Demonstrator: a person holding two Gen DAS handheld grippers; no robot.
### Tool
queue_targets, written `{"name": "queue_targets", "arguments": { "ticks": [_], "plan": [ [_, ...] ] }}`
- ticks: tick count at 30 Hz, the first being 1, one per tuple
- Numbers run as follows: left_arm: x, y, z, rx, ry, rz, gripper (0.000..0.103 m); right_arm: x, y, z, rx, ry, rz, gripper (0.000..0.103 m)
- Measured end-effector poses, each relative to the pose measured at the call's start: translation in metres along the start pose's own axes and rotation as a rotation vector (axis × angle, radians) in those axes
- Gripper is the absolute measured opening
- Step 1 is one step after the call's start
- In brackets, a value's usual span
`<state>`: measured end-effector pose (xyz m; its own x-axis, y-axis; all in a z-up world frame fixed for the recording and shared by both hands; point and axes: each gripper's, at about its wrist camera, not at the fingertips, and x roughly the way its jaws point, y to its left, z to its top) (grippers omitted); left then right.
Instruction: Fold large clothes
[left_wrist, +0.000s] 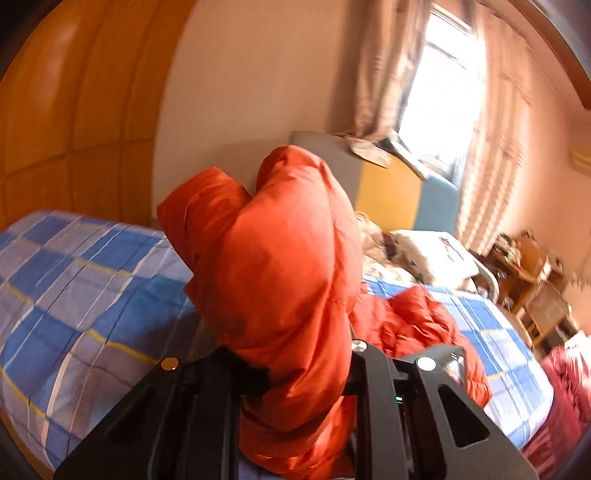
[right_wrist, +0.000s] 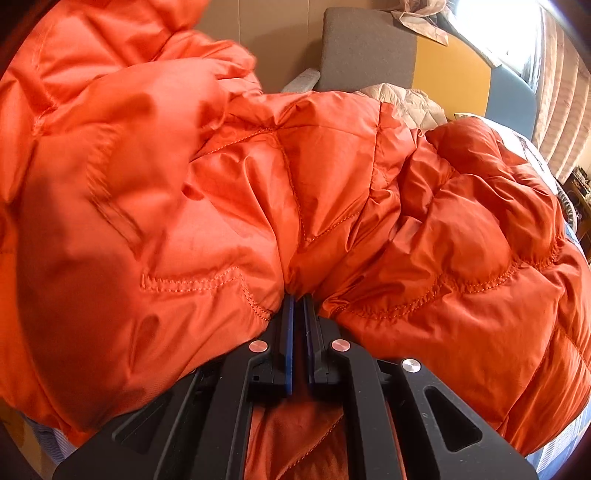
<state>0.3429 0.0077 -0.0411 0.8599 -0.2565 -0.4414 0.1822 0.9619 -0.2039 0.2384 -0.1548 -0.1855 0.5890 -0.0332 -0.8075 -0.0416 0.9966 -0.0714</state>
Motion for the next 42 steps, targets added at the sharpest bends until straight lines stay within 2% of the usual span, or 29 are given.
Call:
{"name": "queue_targets", "arguments": {
  "ticks": [5, 10, 12, 14, 21, 23, 29, 31, 33, 35, 37, 42],
  "plan": [
    [0.002, -0.011, 0.0, 0.038, 0.002, 0.008, 0.018, -0.007, -0.013, 0.005, 0.013, -0.003, 0.06, 0.007],
    [-0.001, -0.011, 0.002, 0.035, 0.0, 0.013, 0.018, -0.049, -0.037, 0.001, 0.052, -0.127, 0.079, 0.007],
    [-0.003, -0.014, 0.003, 0.036, -0.003, 0.011, 0.018, -0.06, -0.046, -0.002, 0.05, -0.143, 0.041, 0.007],
    [-0.001, -0.024, 0.0, 0.059, -0.006, 0.013, 0.018, -0.067, -0.058, -0.006, 0.07, -0.143, 0.041, 0.007],
    [0.004, -0.069, -0.006, 0.201, -0.019, 0.023, 0.018, -0.061, -0.098, -0.022, 0.154, -0.096, -0.041, 0.007],
    [0.007, -0.08, -0.009, 0.238, -0.022, 0.031, 0.019, -0.06, -0.108, -0.025, 0.178, -0.095, -0.035, 0.007],
    [0.018, -0.119, -0.019, 0.375, -0.033, 0.039, 0.02, -0.084, -0.148, -0.034, 0.252, -0.165, -0.069, 0.007],
    [0.022, -0.13, -0.023, 0.416, -0.035, 0.043, 0.02, -0.097, -0.171, -0.038, 0.288, -0.186, -0.139, 0.007],
    [0.026, -0.143, -0.029, 0.454, -0.034, 0.038, 0.021, -0.1, -0.191, -0.041, 0.313, -0.174, -0.197, 0.007],
    [0.028, -0.157, -0.036, 0.491, -0.032, 0.027, 0.021, -0.091, -0.212, -0.042, 0.353, -0.125, -0.177, 0.007],
    [0.029, -0.171, -0.043, 0.53, -0.026, 0.01, 0.021, -0.079, -0.226, -0.046, 0.384, -0.08, -0.122, 0.007],
    [0.036, -0.207, -0.068, 0.632, -0.008, -0.012, 0.021, -0.071, -0.231, -0.054, 0.394, -0.068, -0.101, 0.007]
  ]
}}
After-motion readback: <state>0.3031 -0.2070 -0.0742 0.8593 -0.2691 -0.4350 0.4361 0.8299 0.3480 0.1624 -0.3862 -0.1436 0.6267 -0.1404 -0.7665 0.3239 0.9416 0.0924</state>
